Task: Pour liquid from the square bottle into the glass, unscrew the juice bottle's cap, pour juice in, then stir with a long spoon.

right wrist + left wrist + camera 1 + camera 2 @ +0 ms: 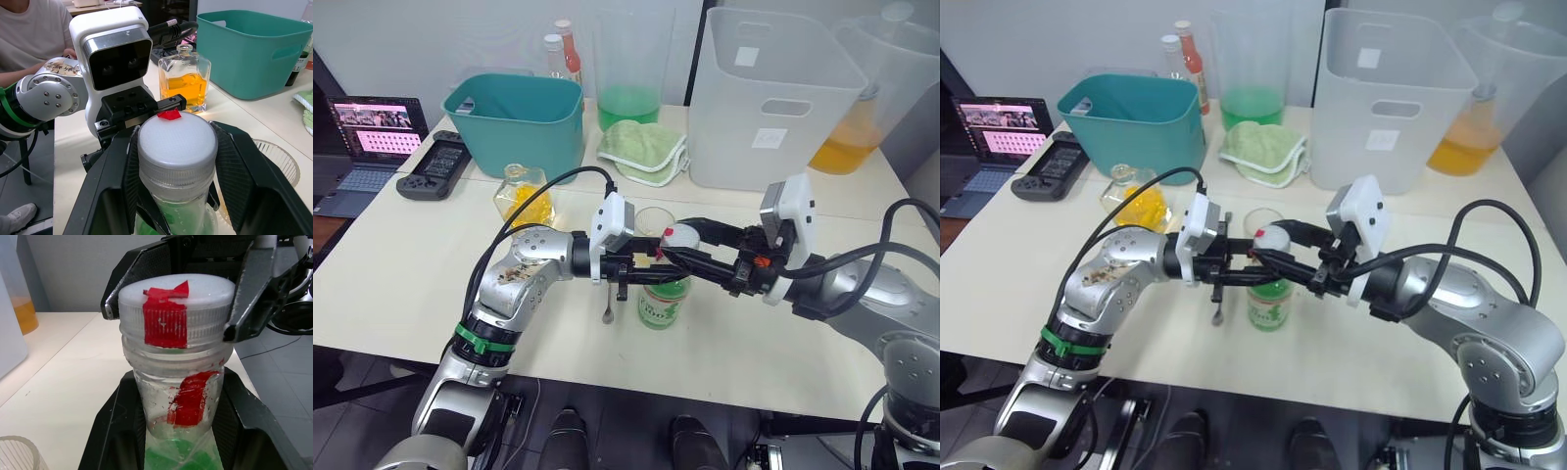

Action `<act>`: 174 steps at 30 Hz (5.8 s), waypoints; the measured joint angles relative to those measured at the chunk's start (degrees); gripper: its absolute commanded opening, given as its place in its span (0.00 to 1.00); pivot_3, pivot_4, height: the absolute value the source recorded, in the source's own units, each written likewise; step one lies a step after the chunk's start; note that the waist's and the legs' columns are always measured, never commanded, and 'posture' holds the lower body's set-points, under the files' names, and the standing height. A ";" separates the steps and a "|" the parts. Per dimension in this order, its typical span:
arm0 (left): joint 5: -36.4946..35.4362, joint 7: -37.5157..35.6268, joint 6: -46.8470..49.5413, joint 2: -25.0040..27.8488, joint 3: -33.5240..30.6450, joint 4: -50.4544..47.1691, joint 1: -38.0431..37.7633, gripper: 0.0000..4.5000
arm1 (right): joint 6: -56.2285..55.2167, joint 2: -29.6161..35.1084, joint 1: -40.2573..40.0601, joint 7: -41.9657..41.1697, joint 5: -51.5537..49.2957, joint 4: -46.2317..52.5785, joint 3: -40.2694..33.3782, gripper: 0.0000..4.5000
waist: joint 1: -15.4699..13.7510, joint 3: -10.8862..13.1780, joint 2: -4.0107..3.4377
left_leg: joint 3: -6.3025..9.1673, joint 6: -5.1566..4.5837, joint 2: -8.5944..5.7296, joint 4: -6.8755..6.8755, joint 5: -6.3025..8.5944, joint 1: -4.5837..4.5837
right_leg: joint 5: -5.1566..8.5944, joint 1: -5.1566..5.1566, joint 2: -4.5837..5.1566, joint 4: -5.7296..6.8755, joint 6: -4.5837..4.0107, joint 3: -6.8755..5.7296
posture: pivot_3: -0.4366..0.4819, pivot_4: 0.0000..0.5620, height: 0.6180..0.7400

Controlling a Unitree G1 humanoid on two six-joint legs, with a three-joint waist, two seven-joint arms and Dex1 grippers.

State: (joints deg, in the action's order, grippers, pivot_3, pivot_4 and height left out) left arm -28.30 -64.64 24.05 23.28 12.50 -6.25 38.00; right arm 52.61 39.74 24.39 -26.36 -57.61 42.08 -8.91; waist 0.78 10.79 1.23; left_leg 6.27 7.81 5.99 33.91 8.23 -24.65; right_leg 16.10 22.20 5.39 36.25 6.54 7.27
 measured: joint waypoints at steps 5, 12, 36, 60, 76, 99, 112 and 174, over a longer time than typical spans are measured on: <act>0.29 0.24 0.03 0.28 0.06 -1.20 -0.53 0.30 | -3.04 3.11 1.50 -7.53 1.70 -3.60 1.72 0.37 | 0.06 0.00 0.00 | 0.00 0.00 0.00 0.00 0.00 0.01 | 0.00 0.00 0.00 0.00 0.00 0.00 | 0.48 0.27 0.95; 1.09 0.71 0.12 0.86 0.31 -3.42 -1.38 0.30 | -16.63 7.38 8.08 -31.03 11.14 -17.65 9.37 0.37 | 0.16 0.00 -0.01 | 0.00 0.00 0.00 -0.02 0.00 0.05 | 0.01 -0.03 0.00 -0.02 0.02 -0.02 | 0.48 0.27 0.95; 0.06 3.87 2.26 2.13 -0.88 -6.44 -3.39 0.30 | -19.37 2.50 26.61 -60.39 16.23 -39.52 15.70 0.35 | 0.57 0.00 -0.04 | 0.00 0.03 0.01 -0.06 -0.02 0.10 | 0.00 -0.04 -0.01 0.02 0.02 -0.04 | 0.48 0.27 0.95; -0.85 3.47 2.22 3.48 -1.20 -6.67 -3.95 0.30 | -15.10 6.68 -3.39 -23.59 19.66 -29.41 -17.32 0.35 | 0.96 -0.11 -0.14 | 0.00 -0.01 0.00 -0.06 -0.03 0.14 | 0.03 -0.05 0.00 0.07 0.01 -0.05 | 0.48 0.27 0.95; -0.85 4.32 2.38 3.31 -1.18 -6.55 -3.91 0.30 | -25.91 -7.75 -12.95 5.27 39.80 -42.21 -13.61 0.35 | 1.60 -0.20 -0.38 | -0.01 0.01 0.00 -0.05 -0.04 0.10 | 0.02 -0.07 0.01 0.02 0.00 -0.04 | 0.48 0.27 0.95; -1.34 4.77 2.85 4.49 -1.76 -7.75 -4.44 0.30 | -16.91 -7.16 -9.21 2.07 27.99 -33.74 -14.80 1.00 | 1.85 -0.21 -0.42 | 0.00 0.01 0.00 -0.07 -0.04 0.12 | 0.02 -0.08 0.00 0.07 0.00 -0.03 | 0.48 0.27 0.95; -14.40 13.56 16.61 10.73 -16.72 -16.25 -6.48 0.30 | -4.66 6.14 4.03 -19.96 11.50 -26.14 -7.21 1.00 | 1.91 -0.05 -0.41 | 0.00 0.00 0.01 -0.09 -0.04 -0.03 | 0.04 0.01 0.01 -0.03 0.02 -0.03 | 0.48 0.27 0.95; 51.75 41.58 -69.45 0.64 4.86 59.78 23.20 0.30 | 4.22 5.99 -17.34 9.27 -4.75 1.13 -14.67 1.00 | -0.12 0.05 -0.20 | 0.00 0.14 0.00 -0.07 -0.13 -0.30 | 0.02 0.13 0.01 -0.02 0.03 -0.14 | 0.48 0.27 0.95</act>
State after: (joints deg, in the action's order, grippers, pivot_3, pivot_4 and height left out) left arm 23.45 -23.06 -45.40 23.92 17.35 53.53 61.20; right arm 56.83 45.73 7.05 -17.09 -62.36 43.22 -23.58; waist 0.66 10.84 1.03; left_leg 6.27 7.95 5.99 33.84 8.10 -24.96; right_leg 16.12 22.33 5.41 36.22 6.57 7.13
